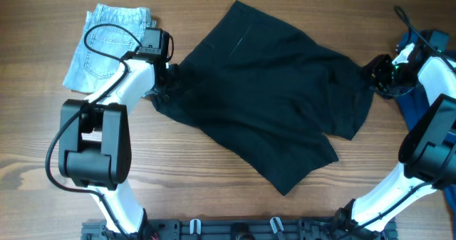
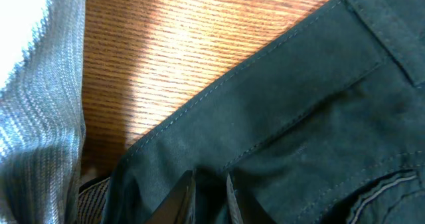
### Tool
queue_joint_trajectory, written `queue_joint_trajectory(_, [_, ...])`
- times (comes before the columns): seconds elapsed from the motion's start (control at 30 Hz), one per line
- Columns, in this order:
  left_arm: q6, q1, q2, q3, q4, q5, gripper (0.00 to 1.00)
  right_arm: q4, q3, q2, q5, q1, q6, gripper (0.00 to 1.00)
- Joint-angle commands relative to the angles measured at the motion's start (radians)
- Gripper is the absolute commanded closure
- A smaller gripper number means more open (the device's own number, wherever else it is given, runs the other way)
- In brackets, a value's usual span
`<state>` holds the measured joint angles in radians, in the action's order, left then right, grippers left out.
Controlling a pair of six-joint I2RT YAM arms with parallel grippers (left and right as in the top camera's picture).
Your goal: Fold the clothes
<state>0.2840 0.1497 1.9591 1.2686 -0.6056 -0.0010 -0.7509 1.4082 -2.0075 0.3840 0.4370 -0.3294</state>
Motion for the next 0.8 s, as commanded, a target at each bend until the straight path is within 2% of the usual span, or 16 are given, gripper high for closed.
queue_joint_trajectory(0.0, [0.009,0.005,-0.042,-0.01,0.003,0.012,0.83,0.029,-0.01,0.001,-0.035,-0.002,-0.025,0.42])
queue_joint_trajectory(0.33, [0.009,0.006,-0.043,-0.01,0.002,0.013,0.85,0.032,-0.01,0.001,-0.074,-0.005,-0.04,0.43])
queue_joint_trajectory(0.47, [0.008,0.006,-0.051,-0.01,-0.002,0.012,0.82,0.086,-0.07,0.001,-0.085,-0.006,-0.075,0.42])
queue_joint_trajectory(0.63, [0.008,0.006,-0.086,-0.01,-0.013,0.012,0.8,0.192,-0.126,0.001,0.045,-0.006,-0.066,0.45])
queue_joint_trajectory(0.7, [0.008,0.006,-0.104,-0.01,-0.013,0.012,0.79,0.207,-0.126,0.001,0.071,-0.006,-0.063,0.61])
queue_joint_trajectory(0.73, [0.008,0.006,-0.116,-0.01,-0.013,0.012,0.78,0.219,-0.125,0.001,0.095,-0.005,-0.062,0.76])
queue_joint_trajectory(0.77, [0.008,0.006,-0.124,-0.01,-0.013,0.012,0.77,0.228,-0.119,0.002,0.116,0.0,-0.062,0.88])
